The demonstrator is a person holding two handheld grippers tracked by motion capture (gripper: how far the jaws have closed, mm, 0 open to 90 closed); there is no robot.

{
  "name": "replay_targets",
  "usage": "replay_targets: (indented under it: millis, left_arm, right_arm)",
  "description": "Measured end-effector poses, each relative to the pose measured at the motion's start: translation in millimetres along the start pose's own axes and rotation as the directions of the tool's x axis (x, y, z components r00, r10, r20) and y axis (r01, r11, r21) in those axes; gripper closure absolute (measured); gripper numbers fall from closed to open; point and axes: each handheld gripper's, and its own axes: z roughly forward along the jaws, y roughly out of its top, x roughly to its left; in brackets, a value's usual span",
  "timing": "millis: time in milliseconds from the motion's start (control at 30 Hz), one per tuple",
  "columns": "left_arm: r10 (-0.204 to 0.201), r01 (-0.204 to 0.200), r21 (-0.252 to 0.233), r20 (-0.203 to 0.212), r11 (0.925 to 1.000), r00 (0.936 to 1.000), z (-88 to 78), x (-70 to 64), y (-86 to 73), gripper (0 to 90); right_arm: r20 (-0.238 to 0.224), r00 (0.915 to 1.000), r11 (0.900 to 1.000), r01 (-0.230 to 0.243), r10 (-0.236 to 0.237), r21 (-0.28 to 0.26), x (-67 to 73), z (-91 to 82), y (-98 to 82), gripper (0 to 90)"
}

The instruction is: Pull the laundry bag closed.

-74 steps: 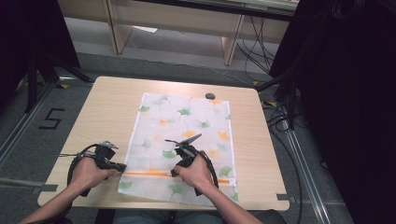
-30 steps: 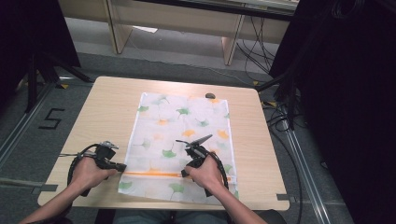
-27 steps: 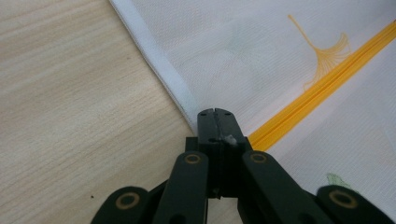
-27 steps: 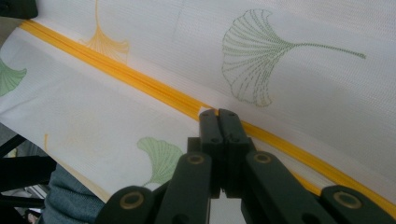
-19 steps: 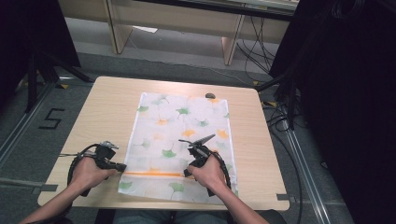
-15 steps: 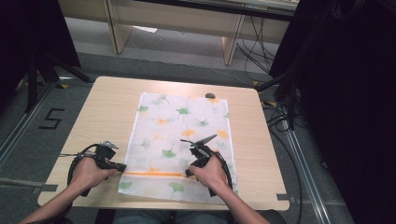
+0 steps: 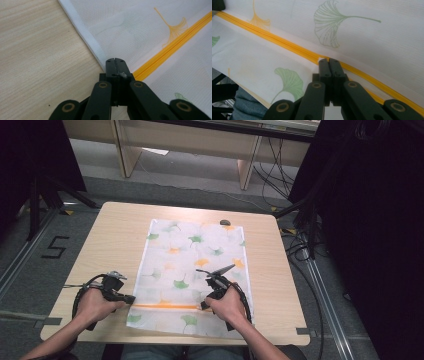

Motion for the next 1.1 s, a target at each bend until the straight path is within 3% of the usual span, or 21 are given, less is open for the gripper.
replay_targets:
  millis: [67, 200, 233, 400, 433, 567, 633, 867, 933, 1000, 1100]
  left_arm:
    - [-0.002, 0.002, 0.001, 0.002, 1.0000, 1.0000, 0.0, 0.2, 0.1, 90.0]
    - [-0.002, 0.002, 0.000, 0.000, 1.0000, 1.0000, 0.0, 0.0, 0.0, 90.0]
    - [-0.002, 0.002, -0.001, 0.000, 1.0000, 1.0000, 0.0, 0.0, 0.0, 90.0]
    - [-0.003, 0.003, 0.000, 0.000, 1.0000, 1.0000, 0.0, 0.0, 0.0, 90.0]
    - [-0.002, 0.002, 0.000, 0.000, 1.0000, 1.0000, 0.0, 0.0, 0.0, 90.0]
    - [-0.002, 0.002, 0.000, 0.001, 1.0000, 1.0000, -0.1, 0.2, -0.1, 90.0]
    - [-0.003, 0.003, 0.000, 0.000, 1.0000, 1.0000, 0.0, 0.0, 0.0, 90.0]
    - [-0.001, 0.001, 0.000, 0.000, 1.0000, 1.0000, 0.0, 0.0, 0.0, 90.0]
    - [-0.002, 0.002, 0.000, 0.000, 1.0000, 1.0000, 0.0, 0.1, 0.0, 90.0]
    - [-0.004, 0.004, -0.001, 0.000, 1.0000, 1.0000, 0.0, 0.0, -0.1, 90.0]
    - [-0.002, 0.002, 0.000, 0.000, 1.0000, 1.0000, 0.0, 0.0, 0.0, 90.0]
  right_arm:
    - [0.000, 1.0000, 1.000, 0.003, -0.003, 0.021, -2.3, -2.9, 0.0, 90.0]
    - [0.006, 1.0000, 1.000, -0.001, 0.001, -0.003, -4.8, -3.6, -1.7, 90.0]
    - [0.000, 1.0000, 1.000, -0.004, 0.004, 0.018, -5.8, -5.8, -1.1, 90.0]
    - [0.015, 0.9999, 1.000, 0.001, -0.001, 0.010, -8.8, -8.4, -2.6, 90.0]
    - [0.000, 0.9999, 1.000, -0.017, 0.017, -0.008, -8.5, -7.2, -3.4, 90.0]
    - [0.006, 1.0000, 1.000, -0.005, 0.005, 0.014, -12.8, -11.3, -3.3, 90.0]
    - [0.007, 0.9999, 1.000, -0.012, 0.012, -0.014, -13.5, -10.6, -4.8, 90.0]
    - [0.009, 0.9997, 1.000, -0.022, 0.022, 0.010, -15.5, -13.6, -5.7, 90.0]
    - [0.011, 0.9998, 1.000, -0.016, 0.016, -0.014, -16.8, -12.1, -6.5, 90.0]
    - [0.005, 0.9994, 0.999, 0.034, -0.034, -0.018, -21.2, -12.1, -5.7, 90.0]
    - [0.012, 0.9991, 0.999, 0.040, -0.040, -0.025, -22.4, -12.0, -6.7, 90.0]
